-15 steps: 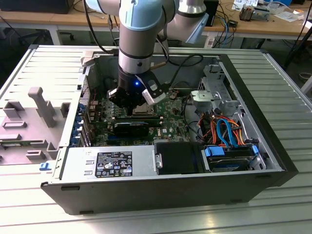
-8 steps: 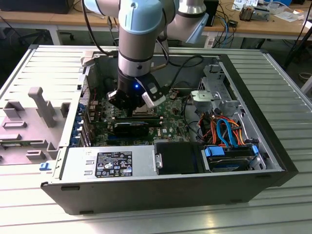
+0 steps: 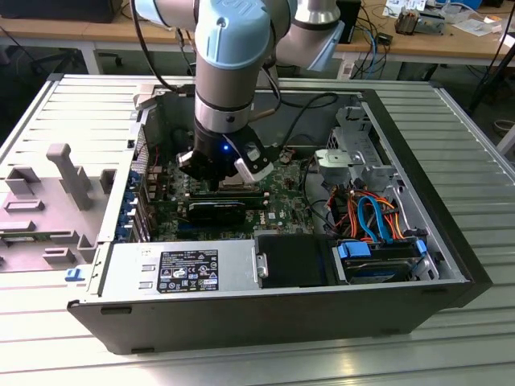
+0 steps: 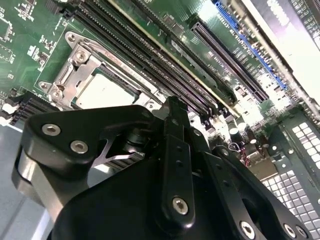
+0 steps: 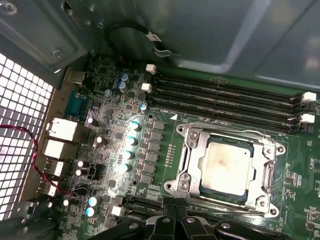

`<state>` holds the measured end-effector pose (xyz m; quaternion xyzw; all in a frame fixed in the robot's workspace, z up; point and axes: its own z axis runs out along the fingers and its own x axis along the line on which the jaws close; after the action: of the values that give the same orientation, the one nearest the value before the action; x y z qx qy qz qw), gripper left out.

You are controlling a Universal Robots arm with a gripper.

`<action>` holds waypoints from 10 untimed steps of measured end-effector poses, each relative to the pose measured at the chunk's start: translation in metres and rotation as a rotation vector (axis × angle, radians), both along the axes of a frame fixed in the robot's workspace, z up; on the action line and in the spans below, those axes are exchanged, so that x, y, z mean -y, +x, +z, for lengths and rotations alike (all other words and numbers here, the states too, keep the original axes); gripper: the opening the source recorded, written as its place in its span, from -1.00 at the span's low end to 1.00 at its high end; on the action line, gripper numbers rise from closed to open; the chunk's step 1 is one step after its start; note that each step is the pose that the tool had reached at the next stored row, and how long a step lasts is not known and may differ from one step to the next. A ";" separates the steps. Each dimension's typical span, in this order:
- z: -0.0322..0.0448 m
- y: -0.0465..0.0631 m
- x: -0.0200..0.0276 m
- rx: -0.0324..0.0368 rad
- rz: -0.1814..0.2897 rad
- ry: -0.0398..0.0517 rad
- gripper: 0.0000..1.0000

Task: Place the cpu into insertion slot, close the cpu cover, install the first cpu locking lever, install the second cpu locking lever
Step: 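Install the second cpu locking lever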

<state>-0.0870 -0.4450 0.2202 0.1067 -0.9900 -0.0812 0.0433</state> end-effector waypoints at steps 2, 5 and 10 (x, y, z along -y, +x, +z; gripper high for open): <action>-0.0019 0.000 0.0039 0.0000 0.000 0.0070 -0.79; -0.0057 0.000 0.0042 -0.0001 0.000 0.0121 -0.79; -0.0107 0.000 0.0042 0.0000 0.000 0.0180 -0.79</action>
<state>-0.0871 -0.4492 0.2095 0.1070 -0.9893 -0.0901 0.0423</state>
